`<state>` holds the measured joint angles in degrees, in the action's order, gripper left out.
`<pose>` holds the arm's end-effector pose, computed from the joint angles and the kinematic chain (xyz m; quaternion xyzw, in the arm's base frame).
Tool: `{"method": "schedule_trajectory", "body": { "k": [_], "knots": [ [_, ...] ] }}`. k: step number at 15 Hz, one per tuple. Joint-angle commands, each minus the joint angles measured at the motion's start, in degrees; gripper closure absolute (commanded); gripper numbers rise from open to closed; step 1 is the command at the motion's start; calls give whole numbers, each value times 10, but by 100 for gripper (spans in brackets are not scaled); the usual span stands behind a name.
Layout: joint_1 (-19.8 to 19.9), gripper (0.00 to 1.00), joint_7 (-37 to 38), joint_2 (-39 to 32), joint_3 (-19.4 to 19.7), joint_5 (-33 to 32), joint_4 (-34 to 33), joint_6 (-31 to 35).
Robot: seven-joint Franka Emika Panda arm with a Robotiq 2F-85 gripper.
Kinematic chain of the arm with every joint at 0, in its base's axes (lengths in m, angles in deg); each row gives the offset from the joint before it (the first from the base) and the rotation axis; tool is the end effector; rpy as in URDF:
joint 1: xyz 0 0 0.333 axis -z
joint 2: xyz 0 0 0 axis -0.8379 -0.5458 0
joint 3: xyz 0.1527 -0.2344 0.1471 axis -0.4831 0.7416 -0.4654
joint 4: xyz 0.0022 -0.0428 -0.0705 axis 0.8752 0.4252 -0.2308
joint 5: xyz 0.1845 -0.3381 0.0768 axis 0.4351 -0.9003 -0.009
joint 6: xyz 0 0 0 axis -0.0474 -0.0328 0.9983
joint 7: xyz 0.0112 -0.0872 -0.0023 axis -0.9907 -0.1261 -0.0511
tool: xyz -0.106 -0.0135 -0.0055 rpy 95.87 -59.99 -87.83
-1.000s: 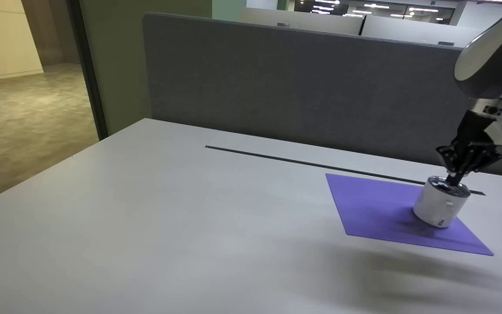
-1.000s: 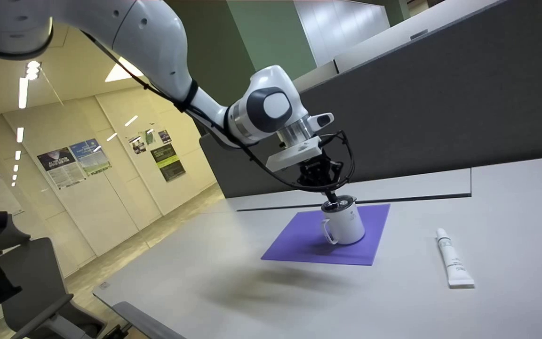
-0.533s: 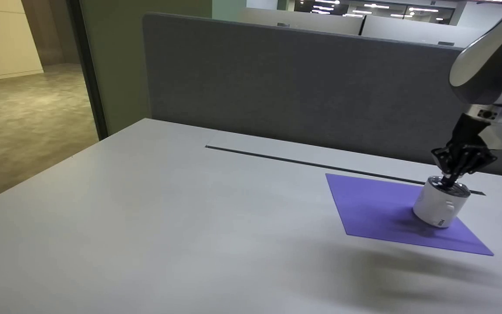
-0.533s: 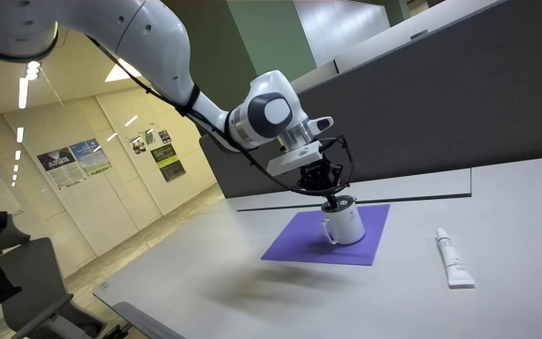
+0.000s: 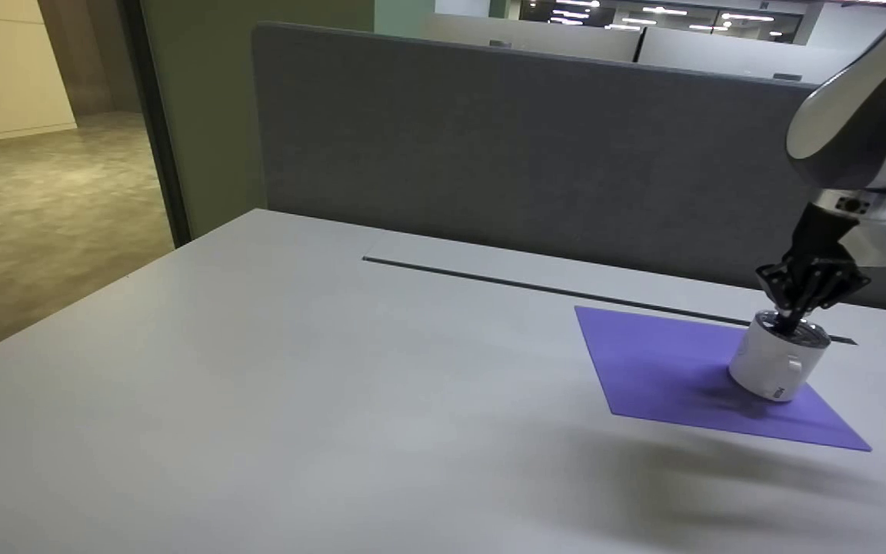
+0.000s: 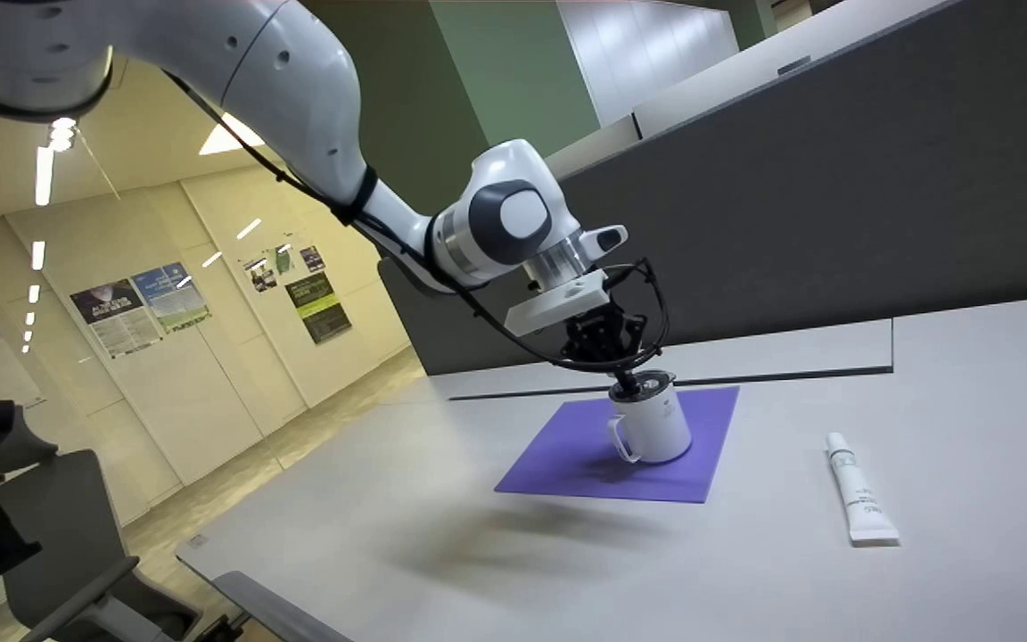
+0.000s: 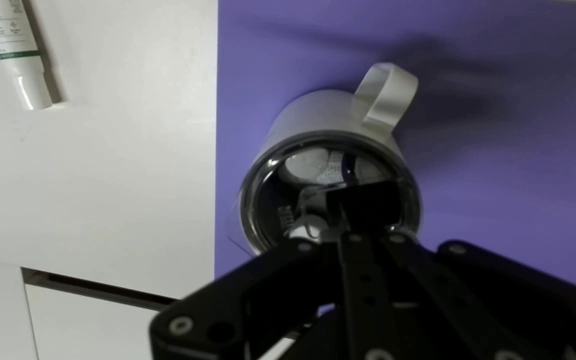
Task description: Open and close the cup lid
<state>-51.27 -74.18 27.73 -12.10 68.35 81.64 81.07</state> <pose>0.6278 -0.0917 0.1833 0.9943 0.0768 0.0556 0.0483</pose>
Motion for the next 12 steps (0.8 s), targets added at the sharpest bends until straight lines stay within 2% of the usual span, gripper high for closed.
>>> {"method": "schedule_trajectory", "body": {
  "k": [1, 4, 7, 10, 12],
  "knots": [
    [-24, 100, 25, -9, 30, -47, 0, 18],
    [-38, 100, 33, -15, 50, -80, 1, 34],
    [-41, 100, 36, -16, 53, -89, 1, 36],
    [-23, 100, 20, -15, 29, -65, -2, 25],
    [2, 100, 0, -10, -4, -28, -6, 5]
  ]
}}
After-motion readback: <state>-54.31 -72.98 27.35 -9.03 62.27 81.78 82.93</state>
